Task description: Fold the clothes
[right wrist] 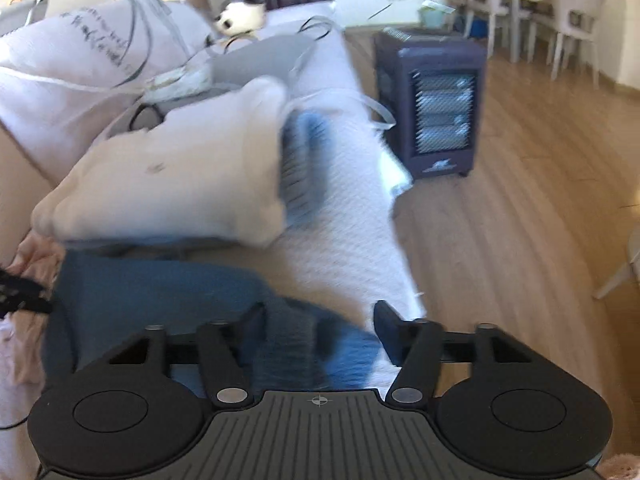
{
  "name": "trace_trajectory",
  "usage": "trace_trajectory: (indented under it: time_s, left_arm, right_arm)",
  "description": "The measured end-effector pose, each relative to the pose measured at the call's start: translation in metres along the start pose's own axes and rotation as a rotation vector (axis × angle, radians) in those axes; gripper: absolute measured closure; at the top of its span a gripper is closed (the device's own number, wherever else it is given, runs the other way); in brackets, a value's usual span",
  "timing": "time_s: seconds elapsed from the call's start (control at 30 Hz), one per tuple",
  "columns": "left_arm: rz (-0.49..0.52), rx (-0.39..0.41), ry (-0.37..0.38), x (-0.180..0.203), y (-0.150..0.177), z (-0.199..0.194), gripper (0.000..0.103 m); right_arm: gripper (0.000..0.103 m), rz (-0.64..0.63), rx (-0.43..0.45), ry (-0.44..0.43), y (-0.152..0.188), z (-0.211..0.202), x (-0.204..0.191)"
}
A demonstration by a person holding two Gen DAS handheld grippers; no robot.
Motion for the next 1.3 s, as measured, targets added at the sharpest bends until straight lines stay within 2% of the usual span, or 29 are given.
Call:
trace_trajectory:
  time_s: [0.1,0.23,0.43,0.63,0.8,0.9,1.0,1.03,1.1,1.2,1.3]
  left_arm:
    - [-0.024,-0.025,0.002,-0.022,0.016,-0.021,0.056]
    - [-0.036,-0.005,-0.019,-0.038,0.044,-0.063,0.039]
    - [-0.135,0.012,-0.077,-0.067,0.091,-0.109,0.037]
    - [-0.163,0.019,-0.26,-0.101,0.138,-0.162,0.037]
    - [-0.173,0.045,-0.424,-0.127,0.175,-0.216,0.032]
    - [-0.174,0.173,-0.485,-0.132,0.176,-0.265,0.021]
    - [-0.15,0.341,-0.446,-0.122,0.159,-0.302,0.015]
    - [-0.135,0.386,-0.397,-0.116,0.15,-0.306,0.014]
    - [-0.1,0.437,-0.236,-0.094,0.128,-0.297,0.014]
    - [-0.046,0.424,-0.05,-0.055,0.095,-0.254,0.014]
    - [-0.063,0.33,0.068,-0.026,0.069,-0.191,0.026]
  right_arm:
    - [0.042,-0.01,0.029,0.015,-0.002,-0.017,0.0]
    - [0.041,-0.022,0.061,0.021,-0.003,-0.038,-0.005]
    - [0.042,-0.062,0.072,-0.032,0.007,-0.06,-0.037]
    - [0.041,-0.103,-0.009,-0.052,0.026,-0.089,-0.07]
    - [0.042,-0.088,-0.061,-0.115,0.047,-0.142,-0.08]
    - [0.039,-0.096,-0.039,-0.124,0.052,-0.18,-0.085]
    - [0.035,-0.131,-0.002,-0.103,0.052,-0.205,-0.091]
    - [0.035,-0.143,0.009,-0.101,0.052,-0.209,-0.094]
    - [0.035,-0.157,0.015,-0.108,0.053,-0.206,-0.1]
    - [0.035,-0.165,-0.004,-0.122,0.06,-0.186,-0.108]
    - [0.035,-0.142,-0.015,-0.138,0.067,-0.17,-0.11]
Point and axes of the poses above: each gripper's, at about its wrist camera, not at the fingertips, and z roughly the way its jaws point, x to its right, y to its underside, the point moved 4 cm from there along z, roughly the way its jaws point, and after that the axes turned 13 degrees about -y, right-handed, at the moved point
